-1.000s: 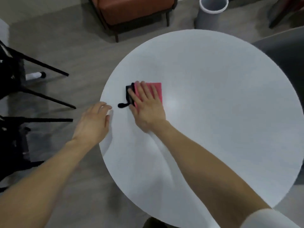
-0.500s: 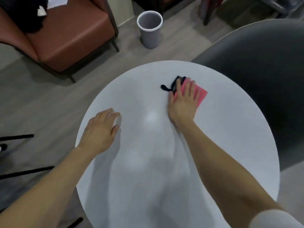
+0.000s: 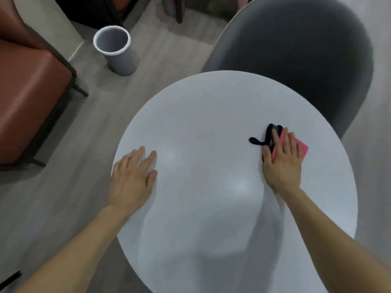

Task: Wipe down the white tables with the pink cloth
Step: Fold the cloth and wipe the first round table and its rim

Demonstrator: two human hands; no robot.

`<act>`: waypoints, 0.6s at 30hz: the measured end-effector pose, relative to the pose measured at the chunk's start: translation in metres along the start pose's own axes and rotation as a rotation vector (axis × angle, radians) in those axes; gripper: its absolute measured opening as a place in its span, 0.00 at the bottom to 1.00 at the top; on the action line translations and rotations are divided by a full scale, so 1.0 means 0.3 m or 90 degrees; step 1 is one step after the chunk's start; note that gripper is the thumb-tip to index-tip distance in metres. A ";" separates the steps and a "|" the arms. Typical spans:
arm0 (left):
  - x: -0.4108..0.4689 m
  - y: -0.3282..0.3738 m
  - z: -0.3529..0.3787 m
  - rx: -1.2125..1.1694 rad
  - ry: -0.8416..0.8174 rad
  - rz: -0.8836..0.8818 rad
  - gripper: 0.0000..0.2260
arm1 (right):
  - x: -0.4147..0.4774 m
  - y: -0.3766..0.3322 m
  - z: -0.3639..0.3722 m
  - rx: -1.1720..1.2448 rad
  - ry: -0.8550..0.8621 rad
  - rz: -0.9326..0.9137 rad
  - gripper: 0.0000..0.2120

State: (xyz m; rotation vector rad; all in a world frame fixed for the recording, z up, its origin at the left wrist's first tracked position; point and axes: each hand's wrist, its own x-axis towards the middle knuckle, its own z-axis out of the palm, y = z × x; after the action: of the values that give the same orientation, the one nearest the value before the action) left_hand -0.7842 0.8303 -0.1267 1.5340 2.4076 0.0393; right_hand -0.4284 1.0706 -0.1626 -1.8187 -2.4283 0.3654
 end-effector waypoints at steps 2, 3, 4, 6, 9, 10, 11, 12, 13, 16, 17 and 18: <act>0.018 -0.025 -0.026 0.026 -0.001 0.041 0.24 | 0.024 -0.042 0.008 -0.006 0.009 0.126 0.31; 0.034 -0.040 -0.039 0.029 -0.005 0.057 0.22 | 0.065 -0.101 0.014 0.000 0.019 0.192 0.32; 0.044 -0.051 -0.050 0.027 -0.012 0.070 0.21 | 0.116 -0.181 0.022 0.012 0.029 0.240 0.33; 0.053 -0.067 -0.060 0.030 -0.022 0.091 0.21 | 0.237 -0.386 0.058 0.025 0.035 0.217 0.33; 0.066 -0.079 -0.065 0.027 -0.030 0.106 0.22 | 0.344 -0.777 0.150 0.022 0.016 -0.025 0.31; 0.067 -0.079 -0.064 0.031 -0.029 0.108 0.22 | 0.351 -0.890 0.176 0.016 0.002 -0.110 0.31; 0.068 -0.079 -0.063 0.037 -0.028 0.111 0.21 | 0.351 -0.967 0.197 0.009 -0.015 -0.186 0.31; 0.071 -0.082 -0.064 0.042 -0.030 0.112 0.21 | 0.352 -1.001 0.209 0.005 -0.033 -0.244 0.30; 0.078 -0.087 -0.068 0.047 -0.035 0.116 0.21 | 0.363 -0.992 0.213 0.005 -0.046 -0.285 0.30; 0.098 -0.106 -0.082 0.054 -0.054 0.134 0.22 | 0.423 -0.809 0.181 0.021 -0.010 -0.249 0.30; 0.102 -0.113 -0.082 0.051 -0.056 0.143 0.23 | 0.441 -0.721 0.157 0.023 0.015 -0.176 0.30; 0.106 -0.122 -0.082 0.053 -0.054 0.155 0.23 | 0.454 -0.625 0.130 0.022 0.032 -0.099 0.30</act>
State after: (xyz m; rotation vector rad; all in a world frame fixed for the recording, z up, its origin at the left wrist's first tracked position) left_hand -0.8354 0.8458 -0.1166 1.8205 2.1714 -0.0758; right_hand -0.6513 1.1456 -0.1654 -1.5928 -2.4920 0.3413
